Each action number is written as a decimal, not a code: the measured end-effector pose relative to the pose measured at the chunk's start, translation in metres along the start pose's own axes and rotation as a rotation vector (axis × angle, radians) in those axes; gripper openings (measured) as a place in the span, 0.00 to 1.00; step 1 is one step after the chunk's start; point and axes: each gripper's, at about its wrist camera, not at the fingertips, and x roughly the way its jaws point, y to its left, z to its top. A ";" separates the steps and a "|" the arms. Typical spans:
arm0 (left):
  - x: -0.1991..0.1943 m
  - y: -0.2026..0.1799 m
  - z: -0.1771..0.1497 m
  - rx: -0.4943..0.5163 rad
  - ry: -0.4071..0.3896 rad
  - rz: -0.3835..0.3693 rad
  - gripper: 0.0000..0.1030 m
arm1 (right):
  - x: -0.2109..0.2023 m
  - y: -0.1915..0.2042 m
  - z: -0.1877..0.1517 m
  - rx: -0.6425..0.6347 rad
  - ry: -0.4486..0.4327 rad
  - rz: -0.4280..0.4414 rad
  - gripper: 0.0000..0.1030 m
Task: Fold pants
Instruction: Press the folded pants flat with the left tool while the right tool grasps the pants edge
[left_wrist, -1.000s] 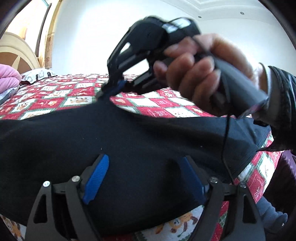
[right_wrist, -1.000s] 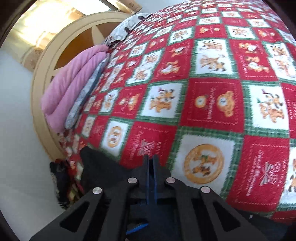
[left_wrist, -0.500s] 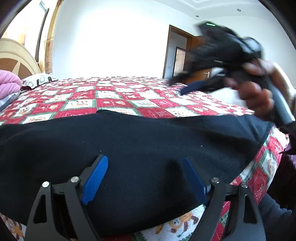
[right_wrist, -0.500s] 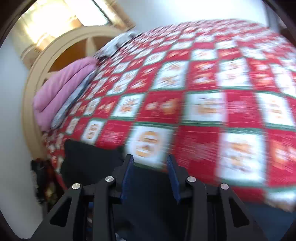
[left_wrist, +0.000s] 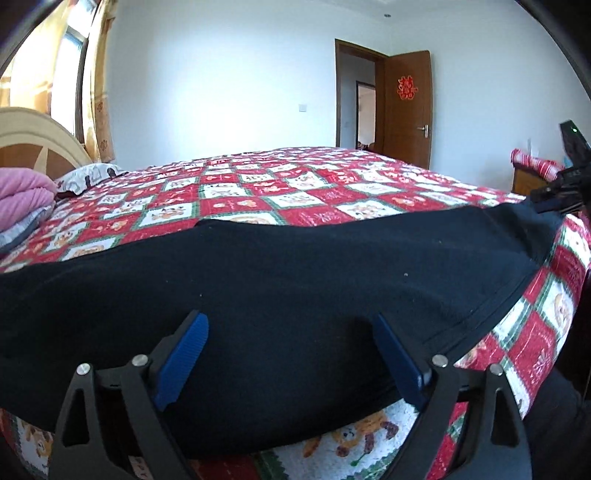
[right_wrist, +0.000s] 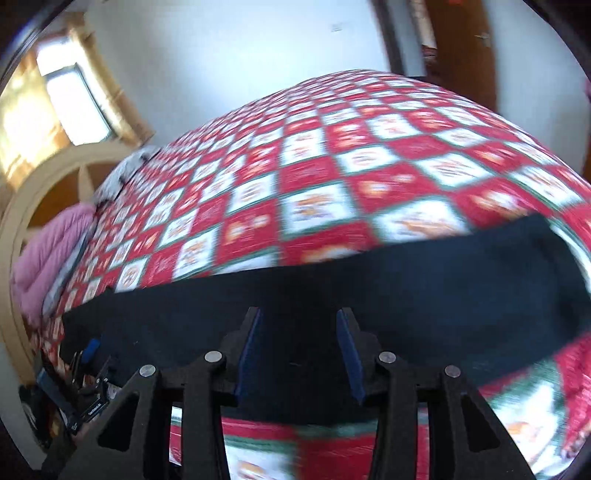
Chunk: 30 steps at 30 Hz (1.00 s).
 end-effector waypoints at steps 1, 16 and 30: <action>0.001 -0.001 0.000 0.010 0.004 0.010 0.92 | -0.005 -0.014 -0.001 0.027 -0.012 -0.018 0.42; -0.001 -0.026 0.025 -0.003 0.071 -0.054 0.97 | -0.010 -0.109 0.009 0.181 -0.105 -0.046 0.40; 0.012 -0.028 0.018 -0.039 0.110 -0.045 0.98 | -0.078 -0.144 -0.001 0.302 -0.241 -0.056 0.42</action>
